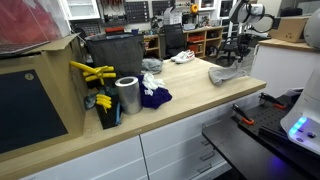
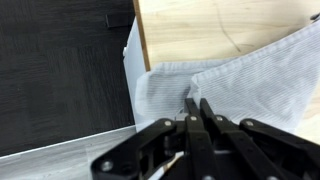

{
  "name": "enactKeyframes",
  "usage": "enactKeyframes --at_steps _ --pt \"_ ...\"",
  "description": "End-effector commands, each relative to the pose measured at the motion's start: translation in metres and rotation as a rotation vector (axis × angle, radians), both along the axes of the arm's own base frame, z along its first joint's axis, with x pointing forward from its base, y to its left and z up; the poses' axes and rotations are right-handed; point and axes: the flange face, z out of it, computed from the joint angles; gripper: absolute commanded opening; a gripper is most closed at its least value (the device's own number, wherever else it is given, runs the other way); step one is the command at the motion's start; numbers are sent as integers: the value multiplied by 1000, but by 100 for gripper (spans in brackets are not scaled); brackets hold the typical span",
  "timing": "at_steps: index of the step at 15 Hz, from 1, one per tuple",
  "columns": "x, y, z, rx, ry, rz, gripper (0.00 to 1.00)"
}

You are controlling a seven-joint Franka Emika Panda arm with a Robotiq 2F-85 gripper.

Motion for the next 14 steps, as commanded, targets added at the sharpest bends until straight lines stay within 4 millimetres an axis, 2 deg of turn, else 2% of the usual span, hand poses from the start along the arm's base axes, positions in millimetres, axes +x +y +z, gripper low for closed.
enactKeyframes --at_steps 1,5,7,10,14 --pt "-12 47 55 -14 -39 25 1" --pt "-3 91 106 -14 -75 60 1" --pt "7 111 115 -4 -70 69 1" --pt "27 147 106 28 -37 76 1" --pt "49 197 70 83 20 79 1"
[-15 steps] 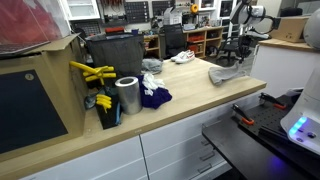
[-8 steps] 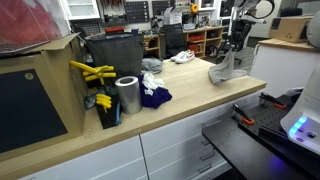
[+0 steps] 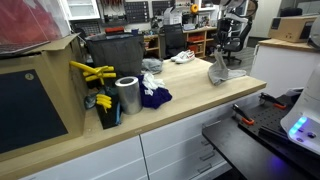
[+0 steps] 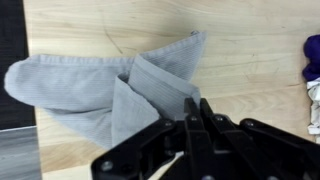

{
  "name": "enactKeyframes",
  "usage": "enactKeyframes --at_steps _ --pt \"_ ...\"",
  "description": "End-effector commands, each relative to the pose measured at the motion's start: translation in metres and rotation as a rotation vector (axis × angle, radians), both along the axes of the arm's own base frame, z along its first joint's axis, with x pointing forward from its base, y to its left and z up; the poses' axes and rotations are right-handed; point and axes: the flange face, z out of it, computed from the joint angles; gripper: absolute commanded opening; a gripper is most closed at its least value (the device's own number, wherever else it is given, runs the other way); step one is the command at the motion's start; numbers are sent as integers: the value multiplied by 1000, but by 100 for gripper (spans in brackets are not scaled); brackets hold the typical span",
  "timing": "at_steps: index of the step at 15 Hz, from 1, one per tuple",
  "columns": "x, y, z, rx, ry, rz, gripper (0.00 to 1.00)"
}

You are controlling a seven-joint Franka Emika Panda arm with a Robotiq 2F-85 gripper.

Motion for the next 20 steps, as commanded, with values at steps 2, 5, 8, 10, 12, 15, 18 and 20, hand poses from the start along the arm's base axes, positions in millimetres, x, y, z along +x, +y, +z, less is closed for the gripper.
enactKeyframes --at_steps 2,5,8,10,12,15,18,20 --pt "23 50 -40 76 96 -17 1" --pt "27 77 -63 131 173 -12 1" --pt "26 97 -75 197 260 -3 1" --pt "26 104 -76 253 317 2 1" --pt "28 107 -72 318 364 -3 1" --pt "36 108 -65 377 387 -69 1" --pt "52 109 -62 398 364 -182 1" --pt "62 111 -60 403 333 -248 1"
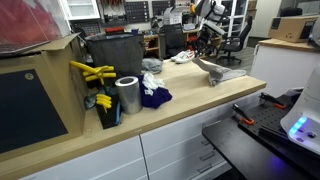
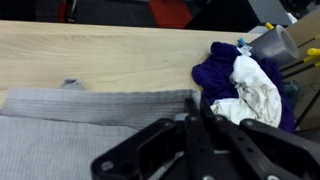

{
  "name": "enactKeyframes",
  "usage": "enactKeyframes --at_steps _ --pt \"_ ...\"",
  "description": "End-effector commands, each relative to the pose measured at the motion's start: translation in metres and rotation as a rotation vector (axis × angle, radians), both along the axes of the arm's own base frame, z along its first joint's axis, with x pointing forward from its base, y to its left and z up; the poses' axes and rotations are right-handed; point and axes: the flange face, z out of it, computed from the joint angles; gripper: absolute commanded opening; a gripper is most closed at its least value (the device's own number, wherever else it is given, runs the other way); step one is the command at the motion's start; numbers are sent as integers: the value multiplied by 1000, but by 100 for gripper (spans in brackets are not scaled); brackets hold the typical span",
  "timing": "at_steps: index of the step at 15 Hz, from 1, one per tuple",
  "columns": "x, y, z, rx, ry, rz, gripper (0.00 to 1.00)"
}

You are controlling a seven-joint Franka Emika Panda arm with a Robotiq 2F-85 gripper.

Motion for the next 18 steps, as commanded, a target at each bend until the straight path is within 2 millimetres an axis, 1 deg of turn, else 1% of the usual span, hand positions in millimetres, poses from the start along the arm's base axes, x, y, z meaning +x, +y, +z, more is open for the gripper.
enactKeyframes --at_steps 1,6,9,12,13,14,16,17,18 --pt "22 2 6 -15 -12 -133 1" --pt "41 -3 6 -71 -69 -293 1" --pt "48 -6 6 -116 -112 -351 1" --pt "52 -5 4 -157 -131 -386 1" --pt "52 -3 3 -168 -131 -385 31" --pt "52 -2 2 -175 -137 -380 33" --pt "51 -2 1 -188 -153 -355 46" --pt "51 -3 3 -190 -161 -348 55" --pt "51 -5 7 -191 -173 -342 61"
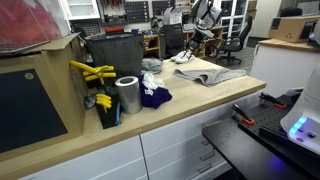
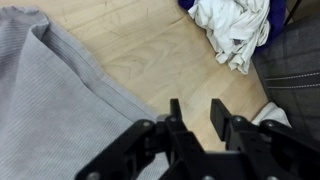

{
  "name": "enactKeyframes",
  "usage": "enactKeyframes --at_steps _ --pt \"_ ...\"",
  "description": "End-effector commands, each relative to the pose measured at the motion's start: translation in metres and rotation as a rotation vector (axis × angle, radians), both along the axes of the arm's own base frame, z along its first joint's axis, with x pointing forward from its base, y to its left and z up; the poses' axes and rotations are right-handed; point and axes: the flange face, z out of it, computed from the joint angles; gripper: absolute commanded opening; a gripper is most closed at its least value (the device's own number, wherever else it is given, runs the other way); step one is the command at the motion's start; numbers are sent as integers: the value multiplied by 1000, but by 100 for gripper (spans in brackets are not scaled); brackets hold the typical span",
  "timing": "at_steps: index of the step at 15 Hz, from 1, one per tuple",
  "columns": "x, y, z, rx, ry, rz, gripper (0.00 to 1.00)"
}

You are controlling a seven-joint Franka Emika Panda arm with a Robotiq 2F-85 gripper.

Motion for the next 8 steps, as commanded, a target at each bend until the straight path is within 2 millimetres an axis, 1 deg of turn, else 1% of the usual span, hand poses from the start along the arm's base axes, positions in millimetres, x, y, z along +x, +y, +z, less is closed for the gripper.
enactKeyframes --at_steps 1,3,5,8 --pt "-1 -4 14 -30 -28 13 70" --pt "-4 -19 29 -51 -40 40 83" --pt "-11 -41 40 -96 -26 88 99" --pt "-30 -80 52 -146 21 157 100"
